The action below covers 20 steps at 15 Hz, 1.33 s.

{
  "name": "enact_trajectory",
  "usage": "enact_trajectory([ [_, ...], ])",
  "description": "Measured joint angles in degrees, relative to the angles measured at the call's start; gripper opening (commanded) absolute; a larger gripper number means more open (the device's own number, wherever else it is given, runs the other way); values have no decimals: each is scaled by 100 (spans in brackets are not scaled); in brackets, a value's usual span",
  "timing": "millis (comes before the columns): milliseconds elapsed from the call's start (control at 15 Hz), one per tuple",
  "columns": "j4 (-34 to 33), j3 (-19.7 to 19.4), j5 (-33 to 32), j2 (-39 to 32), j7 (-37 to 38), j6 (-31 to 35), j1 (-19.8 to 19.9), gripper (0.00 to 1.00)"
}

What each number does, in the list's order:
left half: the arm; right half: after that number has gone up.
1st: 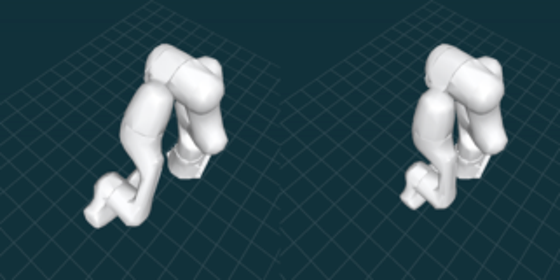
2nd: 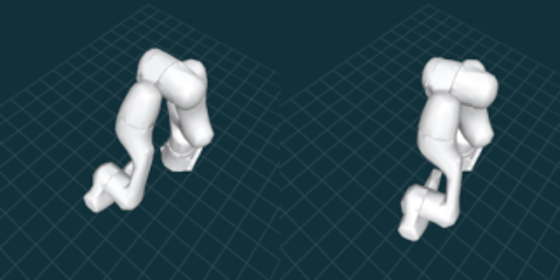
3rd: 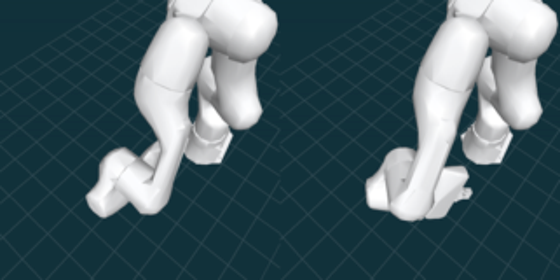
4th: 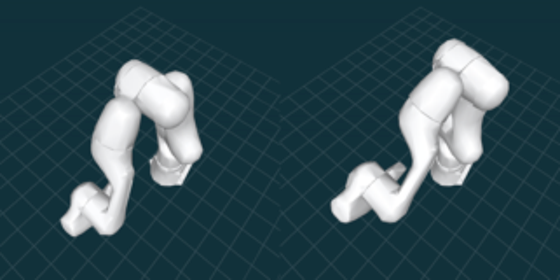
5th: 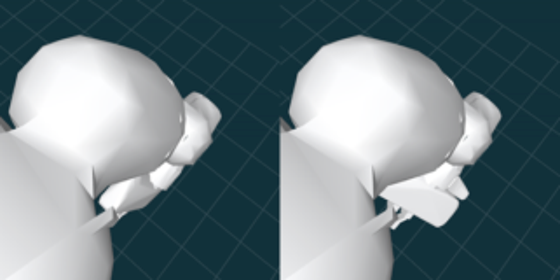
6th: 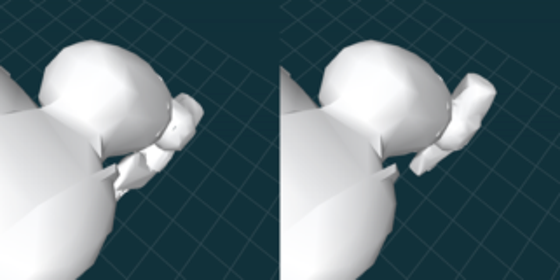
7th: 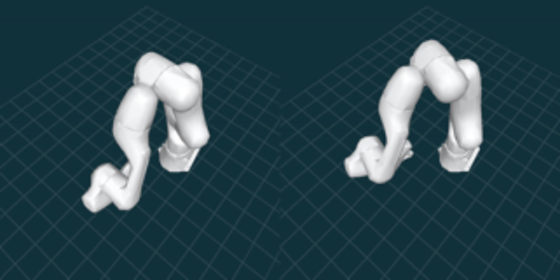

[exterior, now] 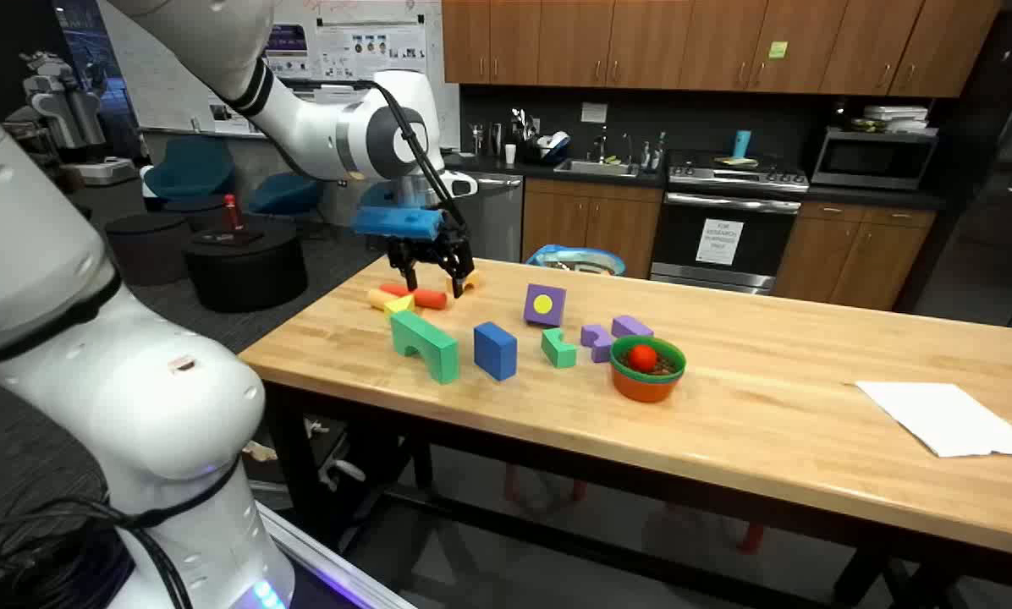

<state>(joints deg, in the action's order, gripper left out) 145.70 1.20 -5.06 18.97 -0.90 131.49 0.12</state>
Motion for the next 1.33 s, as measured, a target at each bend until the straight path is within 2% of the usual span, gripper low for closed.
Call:
enact_trajectory([
  [1133,0,0,0,-1,0,0,0,100],
  [1333,-5,16,-53,4,-176,-6,-52,100],
])
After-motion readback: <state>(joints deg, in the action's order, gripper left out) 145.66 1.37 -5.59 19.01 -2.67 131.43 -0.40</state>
